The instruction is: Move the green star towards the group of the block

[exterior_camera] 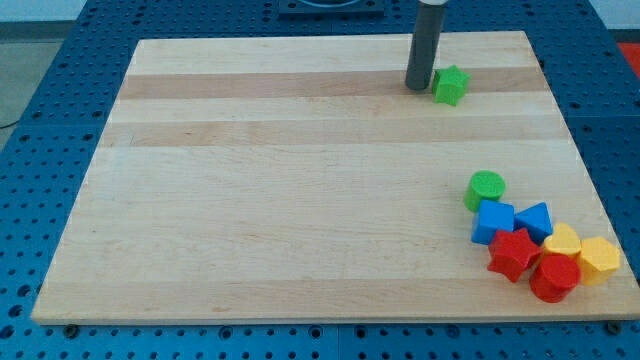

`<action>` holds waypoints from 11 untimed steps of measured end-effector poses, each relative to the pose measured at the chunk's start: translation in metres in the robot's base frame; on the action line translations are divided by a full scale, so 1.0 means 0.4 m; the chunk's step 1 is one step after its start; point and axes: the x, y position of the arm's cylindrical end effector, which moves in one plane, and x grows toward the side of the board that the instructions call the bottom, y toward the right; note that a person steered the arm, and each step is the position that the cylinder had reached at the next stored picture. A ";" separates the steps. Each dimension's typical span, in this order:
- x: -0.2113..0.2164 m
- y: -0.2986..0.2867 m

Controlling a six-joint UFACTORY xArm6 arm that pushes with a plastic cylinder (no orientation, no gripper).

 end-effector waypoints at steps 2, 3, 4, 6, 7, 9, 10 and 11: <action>-0.065 -0.006; -0.054 0.071; -0.037 0.114; 0.066 0.121; 0.107 0.121; 0.187 0.092; 0.218 0.089; 0.255 0.096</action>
